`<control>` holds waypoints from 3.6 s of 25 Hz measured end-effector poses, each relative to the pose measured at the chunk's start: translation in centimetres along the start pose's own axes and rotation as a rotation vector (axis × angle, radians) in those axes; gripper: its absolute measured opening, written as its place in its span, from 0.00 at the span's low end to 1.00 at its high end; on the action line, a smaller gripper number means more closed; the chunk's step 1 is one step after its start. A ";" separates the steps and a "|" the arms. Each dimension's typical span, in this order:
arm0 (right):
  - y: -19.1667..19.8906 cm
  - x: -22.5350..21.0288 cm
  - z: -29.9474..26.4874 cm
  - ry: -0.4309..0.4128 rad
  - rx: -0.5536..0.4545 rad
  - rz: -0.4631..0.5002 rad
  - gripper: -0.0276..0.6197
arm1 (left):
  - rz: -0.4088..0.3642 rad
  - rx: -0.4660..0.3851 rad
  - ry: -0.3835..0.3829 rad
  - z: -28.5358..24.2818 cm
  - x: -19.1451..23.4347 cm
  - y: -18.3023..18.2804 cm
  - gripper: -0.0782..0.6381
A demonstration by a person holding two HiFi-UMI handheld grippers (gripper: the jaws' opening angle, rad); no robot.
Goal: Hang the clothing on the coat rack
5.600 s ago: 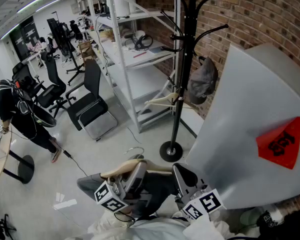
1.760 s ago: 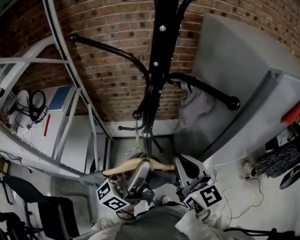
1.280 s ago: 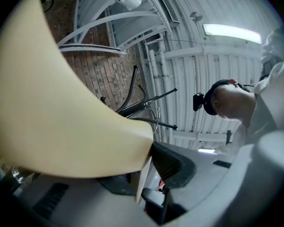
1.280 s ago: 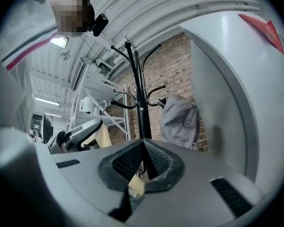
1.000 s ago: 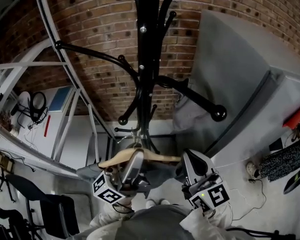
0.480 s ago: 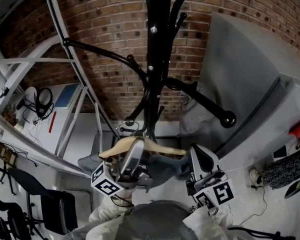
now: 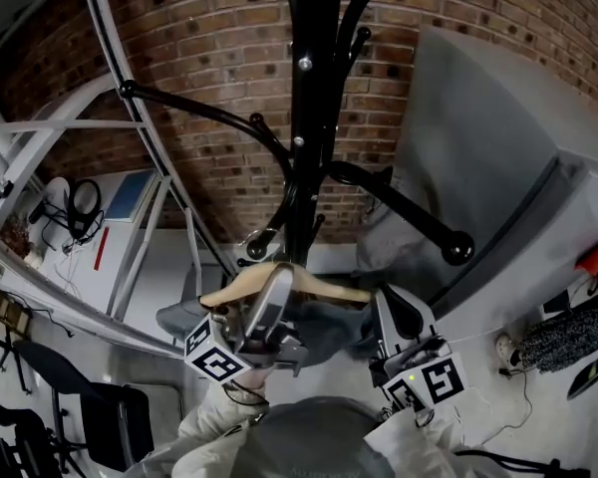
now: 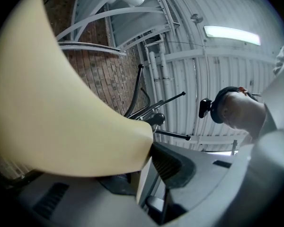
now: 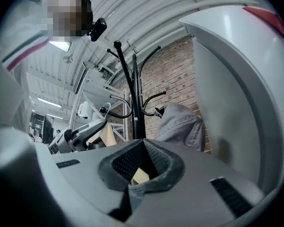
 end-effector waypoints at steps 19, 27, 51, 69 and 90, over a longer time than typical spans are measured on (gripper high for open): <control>0.8 0.7 -0.5 0.003 0.034 0.003 0.08 | 0.034 0.007 -0.036 0.8 2.2 0.9 0.25; 1.0 0.8 -0.5 0.015 0.048 0.005 0.08 | 0.055 0.016 -0.049 1.2 3.0 1.4 0.25; 1.7 0.1 -1.3 0.039 0.092 0.005 0.08 | 0.061 0.019 -0.025 0.7 4.9 2.5 0.26; 2.1 0.4 -0.5 0.036 0.114 -0.007 0.08 | 0.074 0.082 -0.112 2.6 5.0 4.1 0.28; 2.7 0.3 3.6 -0.044 0.144 -0.069 0.08 | -0.067 0.187 -0.264 4.8 -0.4 6.7 0.26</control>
Point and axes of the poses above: the fingertips, and each gripper's own axes: z backward along the fingers, x to its left, y out of its underside, the point moved 8 cm from there along z, backward along the fingers, and after that the axes turned 9 degrees about y, right-handed, at the moved point
